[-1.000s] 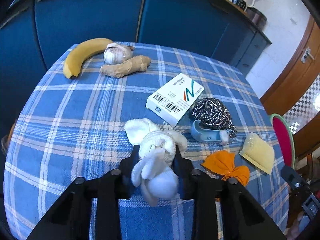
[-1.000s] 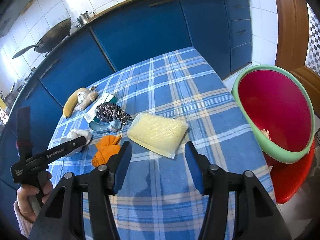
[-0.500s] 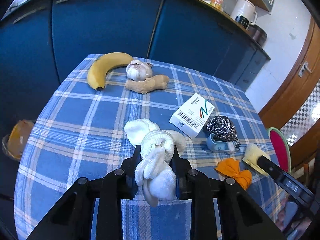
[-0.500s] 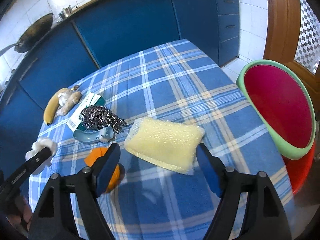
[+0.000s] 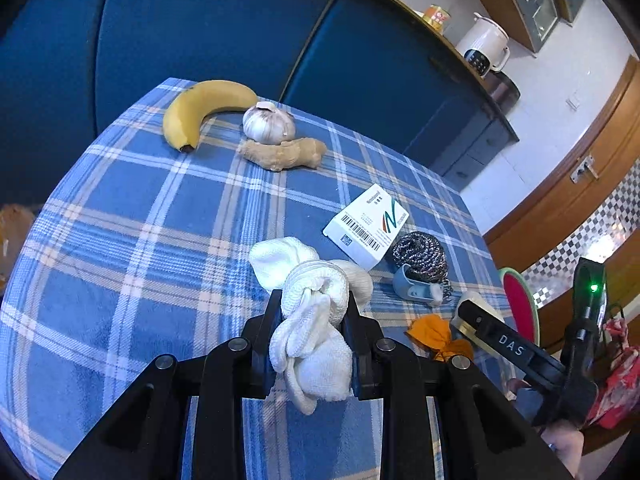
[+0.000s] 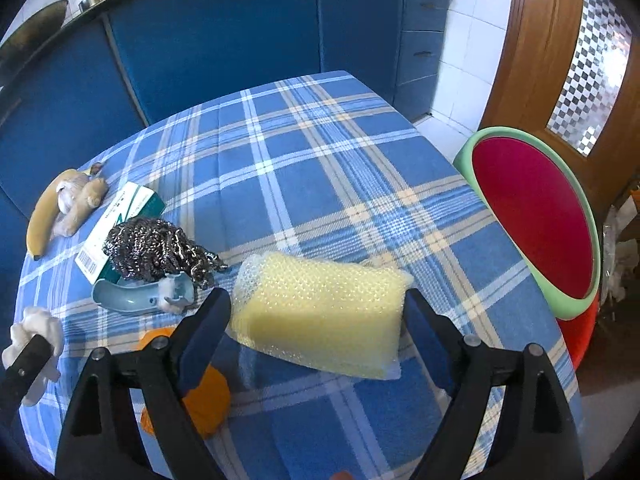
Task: Collect trash
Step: 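Grasp the white towel with the left tool while the right tool grasps the yellow sponge, then carry the white towel and yellow sponge in both tools over the red bucket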
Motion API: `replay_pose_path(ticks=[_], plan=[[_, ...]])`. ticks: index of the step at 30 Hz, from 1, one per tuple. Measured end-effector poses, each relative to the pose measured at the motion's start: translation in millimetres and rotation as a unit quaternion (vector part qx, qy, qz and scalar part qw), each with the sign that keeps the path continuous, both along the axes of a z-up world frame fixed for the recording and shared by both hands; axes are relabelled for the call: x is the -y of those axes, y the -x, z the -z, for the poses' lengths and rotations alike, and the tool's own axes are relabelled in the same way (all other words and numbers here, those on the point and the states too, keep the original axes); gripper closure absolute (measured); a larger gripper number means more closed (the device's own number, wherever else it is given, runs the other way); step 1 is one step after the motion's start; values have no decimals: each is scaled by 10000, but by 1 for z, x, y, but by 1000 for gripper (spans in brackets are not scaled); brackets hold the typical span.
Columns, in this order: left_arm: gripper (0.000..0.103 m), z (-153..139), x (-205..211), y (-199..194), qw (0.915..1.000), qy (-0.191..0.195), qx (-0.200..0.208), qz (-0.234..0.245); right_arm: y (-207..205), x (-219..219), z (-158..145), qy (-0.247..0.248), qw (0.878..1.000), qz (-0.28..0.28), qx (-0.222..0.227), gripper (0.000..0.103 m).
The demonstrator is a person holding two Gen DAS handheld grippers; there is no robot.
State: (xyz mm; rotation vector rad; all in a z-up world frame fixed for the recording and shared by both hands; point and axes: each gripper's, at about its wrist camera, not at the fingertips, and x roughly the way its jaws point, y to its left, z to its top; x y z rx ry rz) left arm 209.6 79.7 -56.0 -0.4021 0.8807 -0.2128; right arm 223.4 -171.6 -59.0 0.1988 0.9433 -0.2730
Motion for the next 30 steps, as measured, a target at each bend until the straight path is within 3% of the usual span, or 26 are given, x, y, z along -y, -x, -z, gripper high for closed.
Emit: replay_pose_path(ticks=[7,14,21,30], plan=[[76,0,5,0,9999,-91,28,40,6,-5,3,39,9999,-1,138,23],[76,-7,14,5,9992,-315,221,80,18,-2,1,-324,9986,-257,341,31],[76,-23,25,21,9982,-504,323,66,40,8,-6,-727,9943,-513,587,32],[76,-53,51,51,9969,-533,515,280,81,29,-33,-901,9889,-700,949,32]])
